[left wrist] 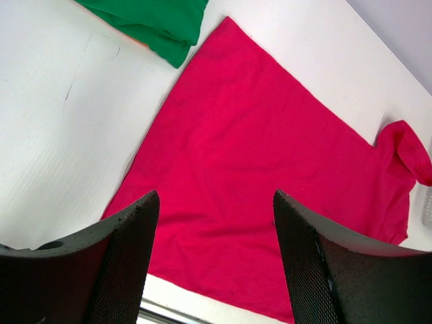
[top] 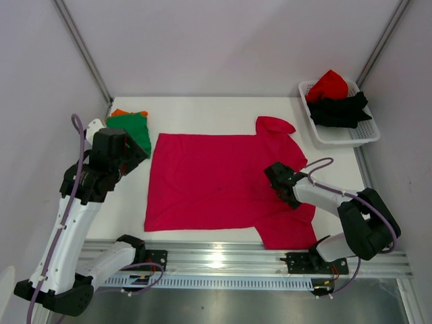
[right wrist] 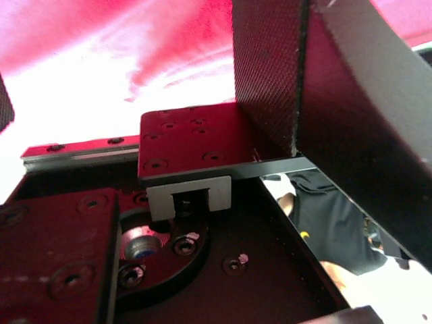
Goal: Fold and stack the t-shirts
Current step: Flatten out the tshirt
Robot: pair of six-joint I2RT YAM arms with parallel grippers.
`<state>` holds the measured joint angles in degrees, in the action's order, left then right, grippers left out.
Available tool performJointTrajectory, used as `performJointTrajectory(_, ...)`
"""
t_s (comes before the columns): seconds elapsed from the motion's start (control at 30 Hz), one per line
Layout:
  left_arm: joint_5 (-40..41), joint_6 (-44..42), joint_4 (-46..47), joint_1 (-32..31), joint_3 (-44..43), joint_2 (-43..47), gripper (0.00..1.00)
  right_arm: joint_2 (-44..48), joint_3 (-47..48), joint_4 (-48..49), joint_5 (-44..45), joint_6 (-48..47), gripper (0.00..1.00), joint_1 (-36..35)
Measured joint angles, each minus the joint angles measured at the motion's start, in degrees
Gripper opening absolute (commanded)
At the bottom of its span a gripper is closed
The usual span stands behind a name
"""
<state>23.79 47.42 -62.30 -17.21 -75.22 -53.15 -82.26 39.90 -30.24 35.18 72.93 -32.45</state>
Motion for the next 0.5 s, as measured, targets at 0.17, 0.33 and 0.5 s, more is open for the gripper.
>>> performJointTrajectory(0.17,0.0,0.0,0.0,0.0,0.0,0.0,0.72,0.0,0.0,-2.2,3.7,-0.2,0.82,-2.0)
performJointTrajectory(0.33,0.0,0.0,0.0,0.0,0.0,0.0,0.72,0.0,0.3,0.9,8.3,-5.1,0.82,-4.6)
performJointTrajectory(0.5,-0.3,-0.1,0.7,0.0,0.3,0.0,0.72,0.0,0.2,10.9,12.9,-15.0,0.83,-7.7)
